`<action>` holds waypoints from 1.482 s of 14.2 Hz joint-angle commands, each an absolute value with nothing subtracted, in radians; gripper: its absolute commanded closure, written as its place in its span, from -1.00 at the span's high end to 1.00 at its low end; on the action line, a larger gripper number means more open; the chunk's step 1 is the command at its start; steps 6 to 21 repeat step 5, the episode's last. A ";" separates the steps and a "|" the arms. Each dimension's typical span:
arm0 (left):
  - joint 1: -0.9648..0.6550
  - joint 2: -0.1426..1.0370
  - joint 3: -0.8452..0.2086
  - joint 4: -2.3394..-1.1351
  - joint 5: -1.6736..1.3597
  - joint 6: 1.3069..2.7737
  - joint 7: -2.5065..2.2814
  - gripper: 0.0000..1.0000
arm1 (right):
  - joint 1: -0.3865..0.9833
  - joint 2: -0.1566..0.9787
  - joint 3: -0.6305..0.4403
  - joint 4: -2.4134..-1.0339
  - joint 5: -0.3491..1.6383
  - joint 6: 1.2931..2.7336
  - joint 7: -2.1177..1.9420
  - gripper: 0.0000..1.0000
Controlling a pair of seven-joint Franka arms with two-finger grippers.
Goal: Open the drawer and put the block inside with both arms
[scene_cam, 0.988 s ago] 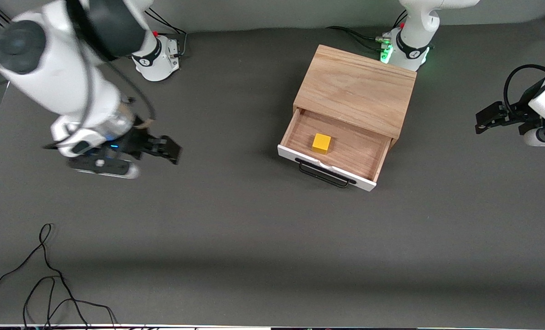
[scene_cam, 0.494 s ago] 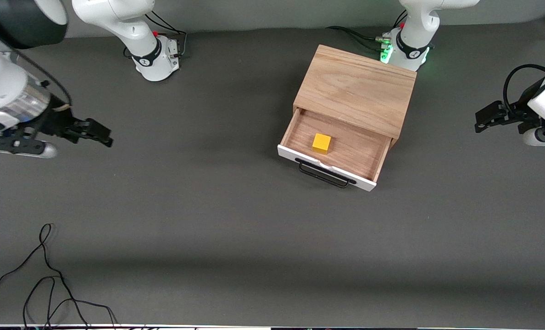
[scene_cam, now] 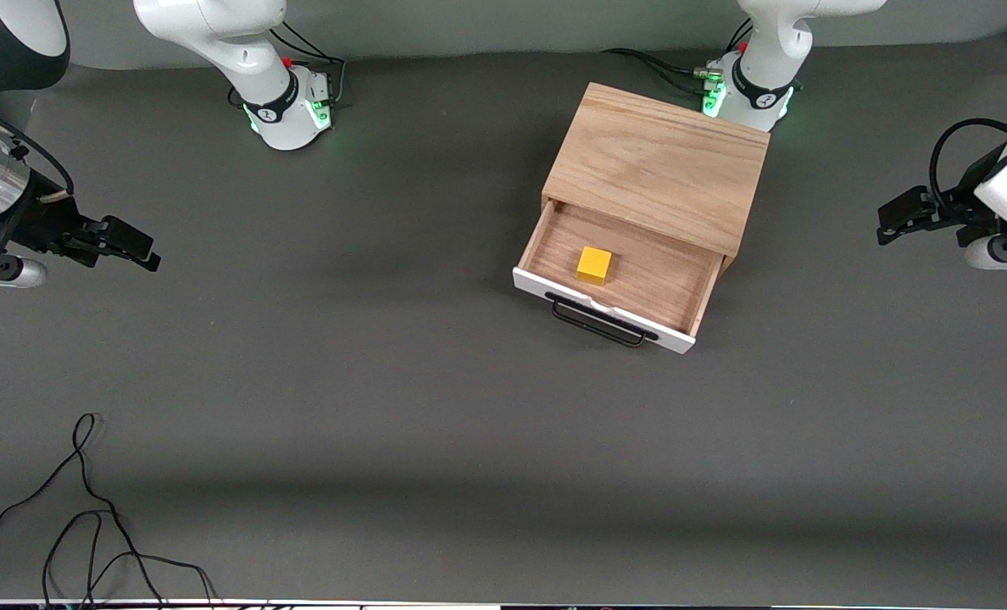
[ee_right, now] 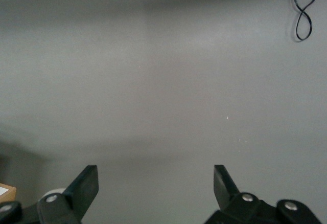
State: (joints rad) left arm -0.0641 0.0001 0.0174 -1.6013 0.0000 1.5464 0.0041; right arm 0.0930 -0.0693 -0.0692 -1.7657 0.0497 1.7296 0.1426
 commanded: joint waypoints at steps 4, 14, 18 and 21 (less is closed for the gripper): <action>-0.061 -0.015 0.012 -1.612 0.014 1.539 0.018 1.00 | 0.081 -0.038 -0.052 -1.694 0.022 1.657 0.120 1.00; -0.061 -0.015 0.012 -1.612 0.012 1.539 0.018 1.00 | 0.083 -0.038 -0.051 -1.692 0.021 1.652 0.118 1.00; -0.061 -0.015 0.012 -1.612 0.012 1.539 0.018 1.00 | 0.083 -0.038 -0.051 -1.692 0.021 1.652 0.118 1.00; -0.061 -0.015 0.012 -1.612 0.012 1.539 0.018 1.00 | 0.083 -0.038 -0.051 -1.692 0.021 1.652 0.118 1.00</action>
